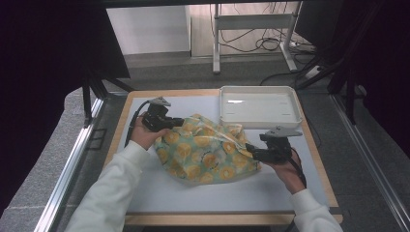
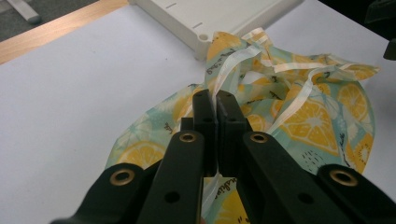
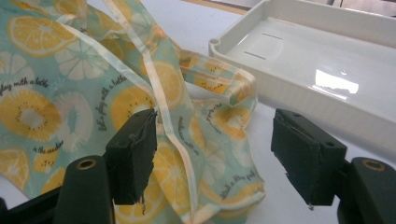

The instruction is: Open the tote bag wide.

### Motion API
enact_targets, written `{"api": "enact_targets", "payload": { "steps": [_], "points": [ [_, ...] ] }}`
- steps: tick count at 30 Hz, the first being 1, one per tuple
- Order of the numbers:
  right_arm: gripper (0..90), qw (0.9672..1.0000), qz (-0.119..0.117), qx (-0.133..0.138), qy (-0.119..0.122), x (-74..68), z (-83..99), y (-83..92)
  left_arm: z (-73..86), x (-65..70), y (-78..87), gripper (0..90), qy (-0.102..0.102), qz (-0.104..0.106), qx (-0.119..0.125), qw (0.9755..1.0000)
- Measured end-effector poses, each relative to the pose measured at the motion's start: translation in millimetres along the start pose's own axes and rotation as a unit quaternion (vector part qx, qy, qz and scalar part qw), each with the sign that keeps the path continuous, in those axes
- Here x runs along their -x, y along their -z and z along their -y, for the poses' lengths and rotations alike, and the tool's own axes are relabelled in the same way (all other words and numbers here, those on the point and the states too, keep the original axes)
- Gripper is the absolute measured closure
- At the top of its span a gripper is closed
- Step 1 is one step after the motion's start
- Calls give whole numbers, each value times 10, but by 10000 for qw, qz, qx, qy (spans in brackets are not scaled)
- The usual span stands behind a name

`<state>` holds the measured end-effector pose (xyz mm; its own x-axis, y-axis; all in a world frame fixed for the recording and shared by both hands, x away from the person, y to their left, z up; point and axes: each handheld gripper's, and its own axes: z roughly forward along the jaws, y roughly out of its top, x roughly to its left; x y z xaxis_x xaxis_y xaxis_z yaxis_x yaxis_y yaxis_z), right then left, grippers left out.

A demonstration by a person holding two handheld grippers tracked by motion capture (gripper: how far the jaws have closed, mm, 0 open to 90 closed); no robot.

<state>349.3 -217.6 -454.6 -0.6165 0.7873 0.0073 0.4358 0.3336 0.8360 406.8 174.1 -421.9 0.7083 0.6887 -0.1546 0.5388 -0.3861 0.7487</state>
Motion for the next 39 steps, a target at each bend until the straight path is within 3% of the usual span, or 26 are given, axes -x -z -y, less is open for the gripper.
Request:
{"api": "enact_targets", "payload": {
  "steps": [11,26,32,39],
  "points": [
    [292,9999,-91,-12,-65,-16,-204,-161,-13,20,-11,898,-38,-6,33,10000],
    [293,9995,-223,-212,124,-111,-385,-489,-14,12,-41,897,-30,6,8,10000],
    [295,9984,-250,-413,299,-162,-438,-626,-16,9,-54,898,-27,27,2,10000],
    [314,9975,-260,-582,296,-147,-452,-761,-17,2,-52,897,-25,27,-7,10000]
  ]
}}
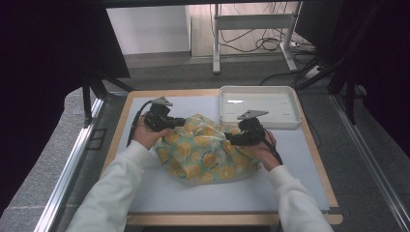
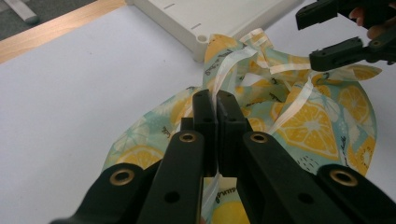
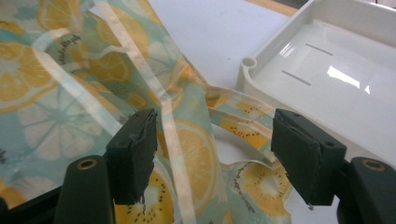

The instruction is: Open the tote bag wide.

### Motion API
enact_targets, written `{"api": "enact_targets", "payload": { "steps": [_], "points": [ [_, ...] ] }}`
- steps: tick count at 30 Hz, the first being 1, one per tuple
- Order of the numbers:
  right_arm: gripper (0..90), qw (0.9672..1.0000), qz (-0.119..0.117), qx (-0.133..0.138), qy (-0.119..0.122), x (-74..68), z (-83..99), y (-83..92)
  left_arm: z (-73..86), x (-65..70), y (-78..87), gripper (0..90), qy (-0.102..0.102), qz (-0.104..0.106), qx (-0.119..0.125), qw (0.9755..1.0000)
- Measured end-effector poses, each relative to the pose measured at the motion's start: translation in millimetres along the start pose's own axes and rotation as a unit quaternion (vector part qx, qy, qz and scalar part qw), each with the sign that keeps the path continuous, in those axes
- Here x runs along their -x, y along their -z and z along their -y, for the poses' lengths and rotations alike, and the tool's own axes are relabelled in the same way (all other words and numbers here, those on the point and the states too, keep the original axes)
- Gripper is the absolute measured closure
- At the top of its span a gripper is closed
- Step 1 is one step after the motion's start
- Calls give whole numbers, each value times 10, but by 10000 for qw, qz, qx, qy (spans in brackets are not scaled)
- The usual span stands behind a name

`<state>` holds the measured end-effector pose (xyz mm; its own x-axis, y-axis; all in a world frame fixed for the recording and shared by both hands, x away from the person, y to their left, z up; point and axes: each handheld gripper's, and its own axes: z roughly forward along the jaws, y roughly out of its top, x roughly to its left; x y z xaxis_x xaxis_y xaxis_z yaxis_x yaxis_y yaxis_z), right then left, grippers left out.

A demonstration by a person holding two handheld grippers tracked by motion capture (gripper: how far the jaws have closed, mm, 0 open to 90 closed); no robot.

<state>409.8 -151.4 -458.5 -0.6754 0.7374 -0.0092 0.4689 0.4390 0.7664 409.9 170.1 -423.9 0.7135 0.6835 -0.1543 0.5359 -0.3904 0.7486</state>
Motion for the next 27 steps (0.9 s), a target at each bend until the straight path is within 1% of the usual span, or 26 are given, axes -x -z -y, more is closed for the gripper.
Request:
{"api": "enact_targets", "payload": {
  "steps": [2,4,7,9,10,12,13,14,15,16,17,18,19,20,21,22,23,24,25,26,27],
  "points": [
    [315,10000,4,-18,-6,5,-2,-15,0,-2,2,897,10,-5,4,10000],
    [315,10000,-30,-89,-15,6,-10,-77,0,-4,2,897,15,-6,25,10000],
    [315,9999,-80,-138,15,-10,-11,-116,1,-3,3,897,10,-6,16,10000],
    [317,9996,-112,-221,118,-52,-13,-166,0,-3,6,897,14,3,22,10000],
    [323,9995,-96,-252,146,-63,-13,-186,0,-6,10,897,31,18,31,10000],
    [352,9994,-102,-293,131,-68,-10,-212,1,-11,10,897,33,17,35,10000],
    [352,9994,-102,-293,131,-68,-10,-212,1,-11,10,896,33,17,35,10000],
    [409,9991,-76,-397,138,-67,-3,-240,3,-14,13,897,53,22,41,10000],
    [409,9991,-76,-397,138,-67,-3,-240,3,-14,13,897,53,22,41,10000],
    [465,9989,-40,-451,115,-67,3,-249,3,-15,16,897,53,23,44,10000],
    [538,9988,-20,-483,89,-68,6,-255,3,-17,17,897,49,18,44,10000],
    [661,9987,-41,-508,41,-65,7,-251,4,-20,18,896,50,13,43,10000],
    [661,9987,-41,-508,41,-65,7,-251,4,-20,18,897,50,13,43,10000],
    [718,9986,-107,-509,-4,-54,7,-243,5,-22,19,897,53,12,44,10000],
    [805,9985,-185,-508,-51,-33,8,-230,5,-24,19,897,56,7,45,10000],
    [835,9984,-217,-510,-83,-24,8,-222,5,-25,19,897,50,9,37,10000],
    [835,9984,-217,-510,-83,-24,8,-222,5,-25,19,896,50,9,37,10000],
    [872,9983,-267,-496,-134,-1,12,-204,6,-17,17,896,40,12,24,10000],
    [872,9983,-267,-496,-134,-1,12,-204,6,-17,17,897,40,12,24,10000],
    [878,9986,-315,-411,-123,20,15,-182,5,-12,17,897,23,12,27,10000],
    [878,9986,-315,-411,-123,20,15,-182,5,-12,17,897,23,12,27,10000]
  ]
}}
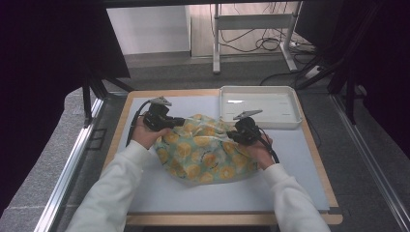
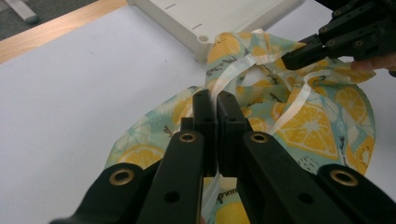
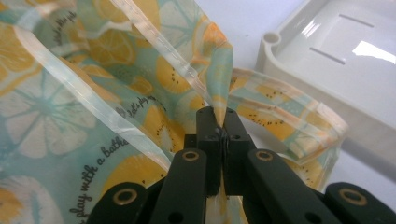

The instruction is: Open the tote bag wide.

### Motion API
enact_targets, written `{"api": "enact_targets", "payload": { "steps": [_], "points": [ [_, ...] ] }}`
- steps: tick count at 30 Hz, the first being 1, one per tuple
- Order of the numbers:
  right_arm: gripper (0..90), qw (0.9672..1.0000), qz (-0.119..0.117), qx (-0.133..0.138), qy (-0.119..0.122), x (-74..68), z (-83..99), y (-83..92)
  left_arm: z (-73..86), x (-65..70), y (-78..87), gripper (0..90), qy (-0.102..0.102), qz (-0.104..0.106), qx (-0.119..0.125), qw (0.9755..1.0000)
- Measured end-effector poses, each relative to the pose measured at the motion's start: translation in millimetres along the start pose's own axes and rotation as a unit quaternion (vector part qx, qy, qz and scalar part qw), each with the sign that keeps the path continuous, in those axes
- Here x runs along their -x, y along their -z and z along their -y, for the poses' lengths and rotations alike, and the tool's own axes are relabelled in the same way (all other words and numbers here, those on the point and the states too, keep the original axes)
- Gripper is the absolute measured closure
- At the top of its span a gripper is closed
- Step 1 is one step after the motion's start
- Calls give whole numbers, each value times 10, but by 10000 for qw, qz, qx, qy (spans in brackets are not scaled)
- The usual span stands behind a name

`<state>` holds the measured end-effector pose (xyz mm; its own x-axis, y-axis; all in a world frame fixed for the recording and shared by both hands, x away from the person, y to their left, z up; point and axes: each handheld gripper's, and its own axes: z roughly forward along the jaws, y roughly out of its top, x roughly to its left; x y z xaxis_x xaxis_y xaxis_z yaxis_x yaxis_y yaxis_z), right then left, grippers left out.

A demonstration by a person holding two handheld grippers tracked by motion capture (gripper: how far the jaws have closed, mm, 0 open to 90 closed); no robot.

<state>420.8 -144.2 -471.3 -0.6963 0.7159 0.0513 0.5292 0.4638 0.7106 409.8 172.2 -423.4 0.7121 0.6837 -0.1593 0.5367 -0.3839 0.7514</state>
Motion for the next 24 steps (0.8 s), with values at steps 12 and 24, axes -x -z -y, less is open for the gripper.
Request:
{"api": "enact_targets", "payload": {
  "steps": [12,24],
  "points": [
    [882,9990,42,437,119,-36,12,191,5,-6,54,897,39,-16,37,10000],
    [884,9983,13,566,118,-8,45,307,33,-13,44,897,65,7,50,10000]
  ]
}}
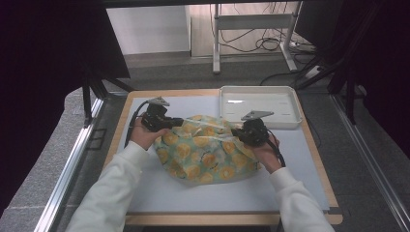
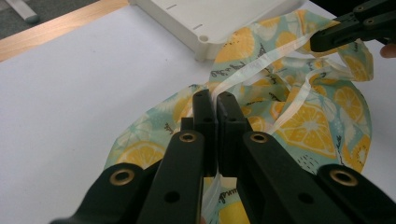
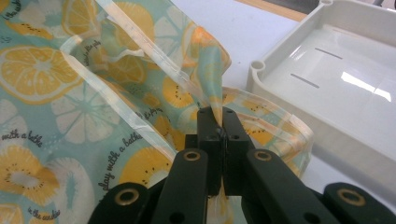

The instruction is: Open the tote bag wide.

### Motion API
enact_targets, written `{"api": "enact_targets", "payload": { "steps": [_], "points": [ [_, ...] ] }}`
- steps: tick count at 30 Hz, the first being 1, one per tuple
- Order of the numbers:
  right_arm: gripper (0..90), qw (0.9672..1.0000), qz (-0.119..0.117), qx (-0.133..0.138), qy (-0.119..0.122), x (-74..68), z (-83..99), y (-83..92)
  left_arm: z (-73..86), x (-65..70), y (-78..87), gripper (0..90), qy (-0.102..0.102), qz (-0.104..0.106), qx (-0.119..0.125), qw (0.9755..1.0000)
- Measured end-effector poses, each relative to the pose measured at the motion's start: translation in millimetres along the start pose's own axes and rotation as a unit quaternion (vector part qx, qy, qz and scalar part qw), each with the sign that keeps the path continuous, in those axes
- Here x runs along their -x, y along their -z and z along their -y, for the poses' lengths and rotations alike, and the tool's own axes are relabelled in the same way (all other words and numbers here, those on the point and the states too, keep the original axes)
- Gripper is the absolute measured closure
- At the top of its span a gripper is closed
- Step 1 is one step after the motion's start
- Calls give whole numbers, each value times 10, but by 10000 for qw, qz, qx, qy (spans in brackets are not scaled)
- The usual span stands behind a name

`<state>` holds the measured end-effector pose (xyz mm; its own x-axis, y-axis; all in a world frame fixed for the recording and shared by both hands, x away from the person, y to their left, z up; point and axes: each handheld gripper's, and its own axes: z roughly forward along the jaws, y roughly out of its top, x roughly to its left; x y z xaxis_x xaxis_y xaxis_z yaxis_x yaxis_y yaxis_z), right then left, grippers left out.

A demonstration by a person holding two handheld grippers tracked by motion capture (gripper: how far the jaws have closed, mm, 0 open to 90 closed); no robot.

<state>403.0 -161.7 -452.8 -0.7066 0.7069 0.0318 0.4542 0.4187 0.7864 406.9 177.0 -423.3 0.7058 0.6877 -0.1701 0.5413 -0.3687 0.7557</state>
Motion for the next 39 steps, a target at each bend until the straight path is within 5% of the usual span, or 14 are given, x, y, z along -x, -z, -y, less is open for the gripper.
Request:
{"api": "enact_targets", "payload": {
  "steps": [14,39],
  "points": [
    [884,9994,-117,294,171,-93,-38,161,44,20,129,898,-6,52,141,9999],
    [884,9957,-519,661,383,-307,77,418,249,257,325,897,-235,367,311,9986]
  ]
}}
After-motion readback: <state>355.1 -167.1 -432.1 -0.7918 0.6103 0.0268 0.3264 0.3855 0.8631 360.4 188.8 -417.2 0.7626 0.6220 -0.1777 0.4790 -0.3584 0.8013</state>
